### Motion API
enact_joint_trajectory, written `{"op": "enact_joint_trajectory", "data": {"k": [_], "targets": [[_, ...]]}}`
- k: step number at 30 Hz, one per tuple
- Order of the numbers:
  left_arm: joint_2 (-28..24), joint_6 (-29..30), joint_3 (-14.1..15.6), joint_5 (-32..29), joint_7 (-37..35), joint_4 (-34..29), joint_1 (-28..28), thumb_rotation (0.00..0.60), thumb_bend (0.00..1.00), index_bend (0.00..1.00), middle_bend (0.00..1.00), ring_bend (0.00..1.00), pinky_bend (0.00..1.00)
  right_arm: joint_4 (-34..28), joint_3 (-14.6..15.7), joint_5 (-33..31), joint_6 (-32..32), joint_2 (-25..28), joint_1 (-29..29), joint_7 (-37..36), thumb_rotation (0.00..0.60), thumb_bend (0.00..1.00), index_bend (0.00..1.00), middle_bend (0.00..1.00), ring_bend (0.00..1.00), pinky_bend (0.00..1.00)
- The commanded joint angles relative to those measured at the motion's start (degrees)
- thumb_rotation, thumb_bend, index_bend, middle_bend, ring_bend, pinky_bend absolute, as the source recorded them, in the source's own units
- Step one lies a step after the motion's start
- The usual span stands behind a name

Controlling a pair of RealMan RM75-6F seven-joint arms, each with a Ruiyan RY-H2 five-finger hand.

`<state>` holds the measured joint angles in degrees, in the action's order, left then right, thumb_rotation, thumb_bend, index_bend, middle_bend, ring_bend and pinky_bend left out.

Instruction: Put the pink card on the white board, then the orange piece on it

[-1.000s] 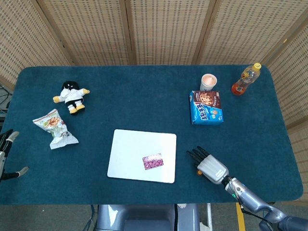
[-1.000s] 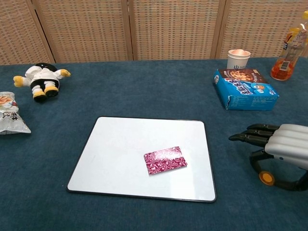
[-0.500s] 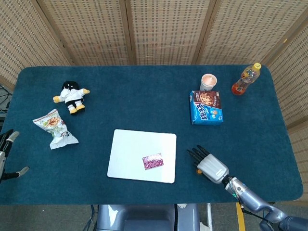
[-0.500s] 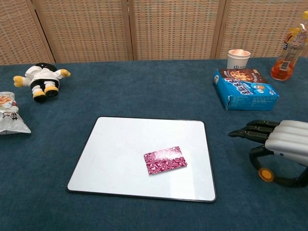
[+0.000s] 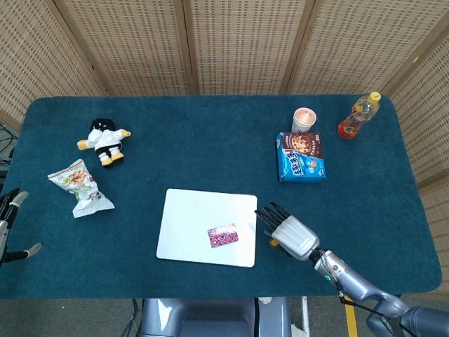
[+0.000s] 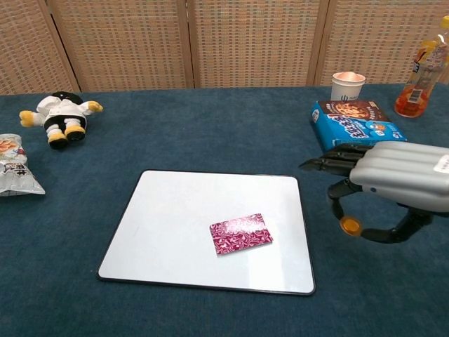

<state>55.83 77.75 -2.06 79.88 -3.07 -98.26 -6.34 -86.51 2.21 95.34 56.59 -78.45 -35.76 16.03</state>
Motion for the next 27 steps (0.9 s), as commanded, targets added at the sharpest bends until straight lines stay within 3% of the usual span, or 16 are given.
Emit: {"op": "enact_joint_trajectory", "data": {"k": [1,7,17,27], "targets": [[-0.1,-0.2,-0.1,-0.2,-0.3,0.1,-0.1,0.6,0.0,0.0,0.0,0.0,0.0,-3.8,-3.2,-4.7,-4.4,-0.7,-2.5,4.3,0.6,0.39,0.63,0.03,0.0,0.01],[-0.3,-0.8,-0.3,-0.8,-1.1,0.5,-0.3,0.6,0.0,0.0,0.0,0.0,0.0,-5.1,-6.4,-11.3,-9.1,-4.2,-5.5,13.3,0.6,0.39,0.63,0.03,0.0,0.01],[-0.7,-2.1,-0.5,-1.5,-2.6,1.2,-0.8,0.6,0.0,0.0,0.0,0.0,0.0,-5.0,-8.7,-18.2,-13.1,-9.2,-10.2,23.0,0.6,0.39,0.63,0.03,0.0,0.01],[-0.8,-3.0,-0.7,-2.2,-3.4,1.6,-1.1,0.6,0.0,0.0,0.0,0.0,0.0,-2.8,-8.8,-23.6,-15.0,-11.5,-13.9,29.3,0.6,0.39,0.63,0.03,0.0,0.01]]}}
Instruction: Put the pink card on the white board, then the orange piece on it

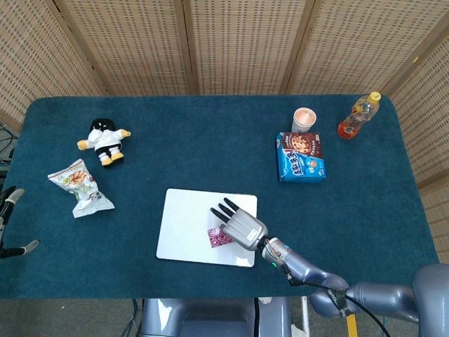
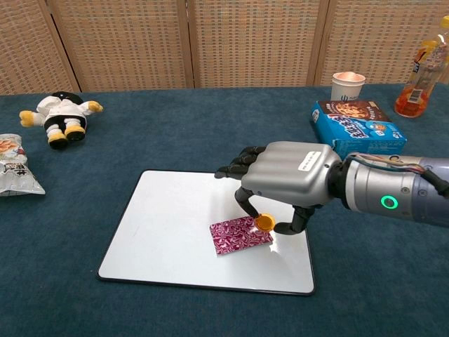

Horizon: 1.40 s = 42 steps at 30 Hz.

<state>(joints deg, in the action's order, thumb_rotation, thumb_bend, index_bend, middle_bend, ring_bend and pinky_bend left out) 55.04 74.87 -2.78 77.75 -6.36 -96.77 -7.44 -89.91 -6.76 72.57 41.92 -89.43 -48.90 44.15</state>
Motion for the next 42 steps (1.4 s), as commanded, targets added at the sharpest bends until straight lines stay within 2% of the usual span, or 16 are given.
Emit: {"op": "enact_joint_trajectory", "data": {"k": [1,26,28,32,35,42], "targets": [[0.0,-0.3,0.0,-0.1,-0.2,0.2,-0.1,0.6,0.0,0.0,0.0,0.0,0.0,0.7,0.3,-1.4,-0.2,-0.8,-1.1,1.9,0.6,0.39,0.63,0.03,0.0,0.01],[-0.9,-0.8,0.0,0.0,-3.0,0.7,-0.2,0.6,0.0,0.0,0.0,0.0,0.0,1.5,2.0,-11.0,3.3,-6.4,-7.2,11.9,0.6,0.39,0.63,0.03,0.0,0.01],[-1.0,-0.8,0.0,0.1,-3.3,0.7,-0.1,0.6,0.0,0.0,0.0,0.0,0.0,1.6,2.1,-11.8,3.6,-6.8,-7.5,12.3,0.6,0.38,0.59,0.03,0.0,0.01],[-1.1,-0.9,0.0,0.1,-3.7,0.8,-0.2,0.6,0.0,0.0,0.0,0.0,0.0,1.1,2.5,-13.1,4.5,-7.0,-8.1,13.1,0.6,0.28,0.34,0.03,0.0,0.02],[-1.2,-0.9,0.0,0.2,-3.9,0.8,-0.1,0.6,0.0,0.0,0.0,0.0,0.0,0.7,2.8,-13.8,5.6,-6.8,-8.5,13.9,0.6,0.26,0.24,0.03,0.0,0.02],[-1.1,-0.9,0.1,0.2,-3.6,0.8,-0.1,0.6,0.0,0.0,0.0,0.0,0.0,-1.0,3.4,-14.8,7.2,-5.4,-8.4,13.2,0.6,0.26,0.21,0.03,0.0,0.02]]}}
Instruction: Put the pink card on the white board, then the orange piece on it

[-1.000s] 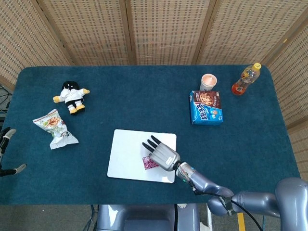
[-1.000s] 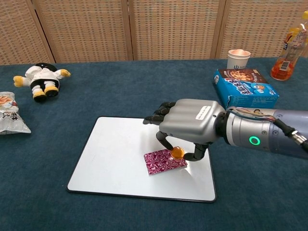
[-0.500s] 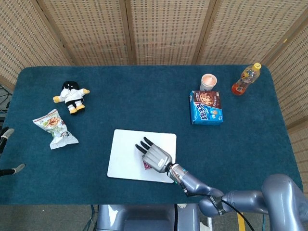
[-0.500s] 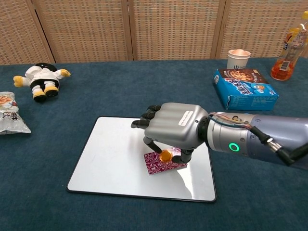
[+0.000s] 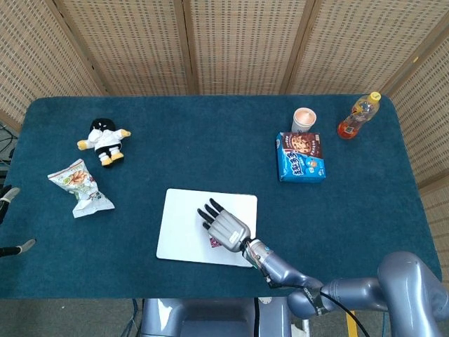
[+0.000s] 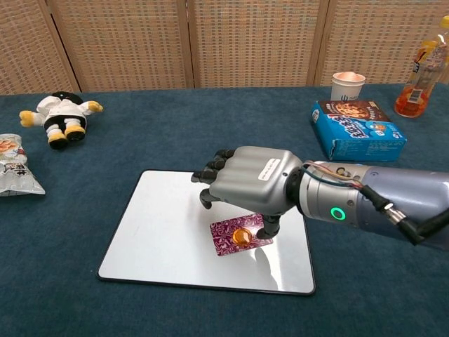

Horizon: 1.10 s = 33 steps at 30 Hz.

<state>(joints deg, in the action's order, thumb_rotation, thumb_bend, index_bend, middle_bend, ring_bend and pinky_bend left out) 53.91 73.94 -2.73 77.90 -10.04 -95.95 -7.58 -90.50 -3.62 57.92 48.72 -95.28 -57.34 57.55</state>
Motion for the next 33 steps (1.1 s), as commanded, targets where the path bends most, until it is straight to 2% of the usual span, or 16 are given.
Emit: {"op": "enact_joint_trajectory", "data": {"k": [1,6,10,16,20,24,27,33], "targets": [[0.0,0.1,0.0,0.0,0.1,0.0,0.0,0.6,0.0,0.0,0.0,0.0,0.0,-0.6,0.4,-0.2,0.6,0.7,0.1,-0.3,0.6,0.26,0.21,0.03,0.0,0.03],[0.1,0.1,-0.1,-0.1,0.0,0.1,0.0,0.6,0.0,0.0,0.0,0.0,0.0,-4.0,0.3,1.2,3.4,4.4,1.0,-1.7,0.6,0.26,0.21,0.03,0.0,0.03],[0.1,0.3,0.0,0.2,0.2,0.0,0.1,0.6,0.0,0.0,0.0,0.0,0.0,-7.4,0.6,5.2,6.3,9.6,3.1,-5.6,0.6,0.26,0.21,0.03,0.0,0.03],[0.3,1.8,0.4,1.5,0.4,-0.3,0.7,0.6,0.0,0.0,0.0,0.0,0.0,-8.4,2.4,16.2,13.8,20.6,9.2,-17.7,0.6,0.24,0.2,0.02,0.0,0.03],[0.7,3.2,0.5,2.6,1.1,-0.5,1.0,0.6,0.0,0.0,0.0,0.0,0.0,-5.8,3.7,20.3,21.1,26.4,15.2,-26.8,0.6,0.11,0.15,0.0,0.0,0.03],[1.3,4.4,0.8,4.0,2.0,-0.4,1.3,0.6,0.0,0.0,0.0,0.0,0.0,-4.2,4.7,20.2,25.9,29.7,21.1,-36.8,0.6,0.0,0.07,0.0,0.0,0.03],[1.9,5.9,1.0,5.2,2.3,-0.1,1.8,0.6,0.0,0.0,0.0,0.0,0.0,-1.8,5.9,20.9,31.1,31.8,27.1,-45.7,0.6,0.0,0.01,0.0,0.0,0.01],[3.0,8.6,0.9,6.9,2.5,0.8,2.5,0.6,0.0,0.0,0.0,0.0,0.0,-0.5,7.6,18.4,38.0,33.7,37.9,-58.5,0.6,0.0,0.0,0.0,0.0,0.0]]}}
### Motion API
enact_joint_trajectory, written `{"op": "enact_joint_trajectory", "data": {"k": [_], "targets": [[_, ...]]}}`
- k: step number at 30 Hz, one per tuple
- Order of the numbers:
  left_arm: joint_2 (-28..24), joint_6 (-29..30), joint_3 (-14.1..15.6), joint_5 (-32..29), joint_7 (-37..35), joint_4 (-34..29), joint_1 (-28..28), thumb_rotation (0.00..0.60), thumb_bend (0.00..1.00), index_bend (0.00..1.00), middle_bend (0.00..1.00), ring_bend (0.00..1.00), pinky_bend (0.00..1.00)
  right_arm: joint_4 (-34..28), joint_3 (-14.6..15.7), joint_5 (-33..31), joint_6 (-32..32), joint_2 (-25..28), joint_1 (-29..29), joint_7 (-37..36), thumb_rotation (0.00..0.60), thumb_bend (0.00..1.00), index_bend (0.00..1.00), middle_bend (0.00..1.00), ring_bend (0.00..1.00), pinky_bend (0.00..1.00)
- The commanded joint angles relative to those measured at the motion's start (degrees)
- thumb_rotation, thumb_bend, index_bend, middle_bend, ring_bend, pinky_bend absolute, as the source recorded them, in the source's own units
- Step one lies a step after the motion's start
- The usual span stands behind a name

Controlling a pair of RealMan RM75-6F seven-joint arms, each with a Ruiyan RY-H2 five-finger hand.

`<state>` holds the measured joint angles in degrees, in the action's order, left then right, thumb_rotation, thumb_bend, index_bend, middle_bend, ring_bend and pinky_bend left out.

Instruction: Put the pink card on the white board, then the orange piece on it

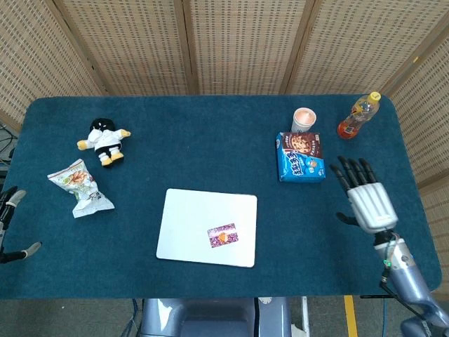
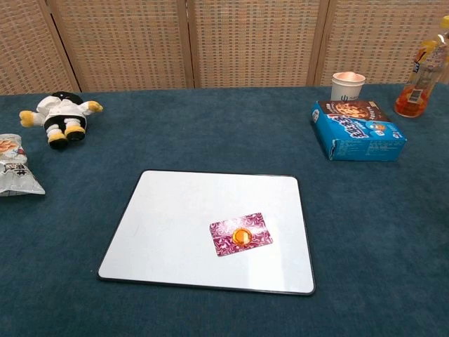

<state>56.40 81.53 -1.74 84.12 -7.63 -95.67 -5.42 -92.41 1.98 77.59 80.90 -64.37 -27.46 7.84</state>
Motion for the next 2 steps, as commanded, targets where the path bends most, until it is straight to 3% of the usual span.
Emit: {"op": "enact_joint_trajectory", "data": {"k": [1,2], "targets": [[0.8,1.5,-0.1,1.0,0.0,0.8,0.4,0.6,0.0,0.0,0.0,0.0,0.0,1.1,2.3,-1.1,6.9,3.2,9.8,-11.3,0.6,0.0,0.0,0.0,0.0,0.0],[1.0,1.8,-0.1,1.3,0.0,1.0,0.5,0.6,0.0,0.0,0.0,0.0,0.0,1.2,2.3,-0.7,7.8,3.4,11.0,-13.2,0.6,0.0,0.0,0.0,0.0,0.0]]}}
